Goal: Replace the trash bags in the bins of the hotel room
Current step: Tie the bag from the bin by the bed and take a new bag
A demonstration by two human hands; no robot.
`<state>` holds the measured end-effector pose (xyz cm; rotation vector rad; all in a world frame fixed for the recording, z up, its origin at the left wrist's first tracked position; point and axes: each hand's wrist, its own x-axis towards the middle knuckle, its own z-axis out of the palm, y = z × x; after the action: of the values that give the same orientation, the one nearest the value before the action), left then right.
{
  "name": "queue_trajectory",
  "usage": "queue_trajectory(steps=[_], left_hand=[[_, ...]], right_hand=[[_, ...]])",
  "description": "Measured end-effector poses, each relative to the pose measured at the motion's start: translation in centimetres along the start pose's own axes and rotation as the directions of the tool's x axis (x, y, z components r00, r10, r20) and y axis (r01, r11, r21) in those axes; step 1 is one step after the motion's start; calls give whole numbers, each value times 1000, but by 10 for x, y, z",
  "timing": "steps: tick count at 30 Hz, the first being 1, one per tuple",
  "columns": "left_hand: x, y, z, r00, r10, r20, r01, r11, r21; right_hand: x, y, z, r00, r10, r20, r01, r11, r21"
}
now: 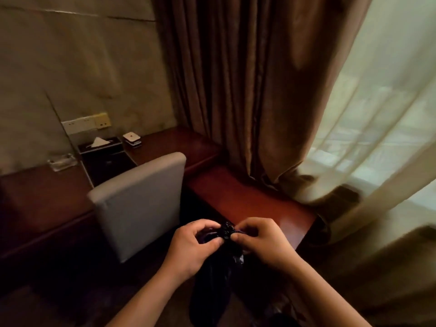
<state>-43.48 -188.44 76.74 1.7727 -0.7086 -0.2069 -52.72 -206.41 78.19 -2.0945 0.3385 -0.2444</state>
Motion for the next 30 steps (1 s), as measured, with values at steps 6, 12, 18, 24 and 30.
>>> queue_trajectory(steps=[6,12,18,24,30], left_hand=[[-39,-11,-35,962,-113,-247,137,987,82],[-95,-19,-83,871,-180,-457,253,962,105],[-150,-30,-147,758,-261,-597,389,916,94],[-205,-44,-224,657,-288,-697,463,883,71],[-271,-50,-296,524,-343,-779,513,858,-33]], right_hand=[[25,-21,40,961,-168,218,188,979,-76],[29,-53,108,888,-293,355,321,947,-20],[31,-98,193,763,-372,530,392,917,78],[20,-161,283,619,-434,655,469,873,136],[-4,-225,379,486,-460,743,465,856,226]])
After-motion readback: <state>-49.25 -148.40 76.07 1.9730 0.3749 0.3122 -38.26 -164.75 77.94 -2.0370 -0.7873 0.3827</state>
